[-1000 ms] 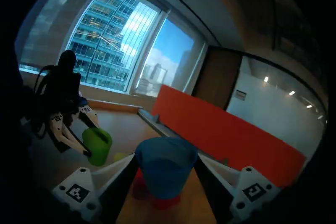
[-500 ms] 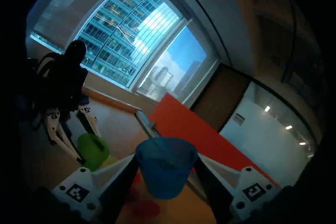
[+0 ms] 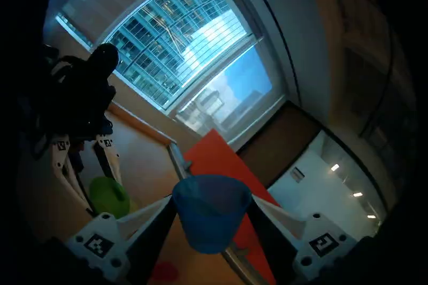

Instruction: Pour water

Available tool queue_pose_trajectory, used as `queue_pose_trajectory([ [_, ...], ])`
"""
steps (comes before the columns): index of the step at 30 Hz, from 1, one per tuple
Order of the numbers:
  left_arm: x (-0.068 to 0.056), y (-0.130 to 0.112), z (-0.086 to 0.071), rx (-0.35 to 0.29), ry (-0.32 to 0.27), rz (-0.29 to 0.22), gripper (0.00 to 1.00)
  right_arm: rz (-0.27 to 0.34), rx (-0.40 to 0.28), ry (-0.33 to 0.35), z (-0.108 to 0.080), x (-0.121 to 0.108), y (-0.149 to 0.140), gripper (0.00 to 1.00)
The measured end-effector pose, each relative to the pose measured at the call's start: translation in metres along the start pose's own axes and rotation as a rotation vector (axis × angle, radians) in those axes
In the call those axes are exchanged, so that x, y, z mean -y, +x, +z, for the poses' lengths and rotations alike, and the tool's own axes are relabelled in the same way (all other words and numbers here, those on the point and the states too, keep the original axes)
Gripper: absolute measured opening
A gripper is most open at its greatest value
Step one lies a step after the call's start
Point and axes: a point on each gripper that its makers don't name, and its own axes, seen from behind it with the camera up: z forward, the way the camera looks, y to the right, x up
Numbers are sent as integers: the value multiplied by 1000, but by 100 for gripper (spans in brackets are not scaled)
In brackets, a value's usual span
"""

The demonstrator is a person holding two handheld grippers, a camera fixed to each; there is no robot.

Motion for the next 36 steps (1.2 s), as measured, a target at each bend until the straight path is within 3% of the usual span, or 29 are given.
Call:
queue_pose_trajectory([
  [22, -2, 13, 3, -23, -15, -28, 87, -263, 5, -2, 25, -13, 20, 91],
  [36, -4, 16, 2, -24, -19, -23, 86, -341, 12, -27, 30, -20, 21, 91],
])
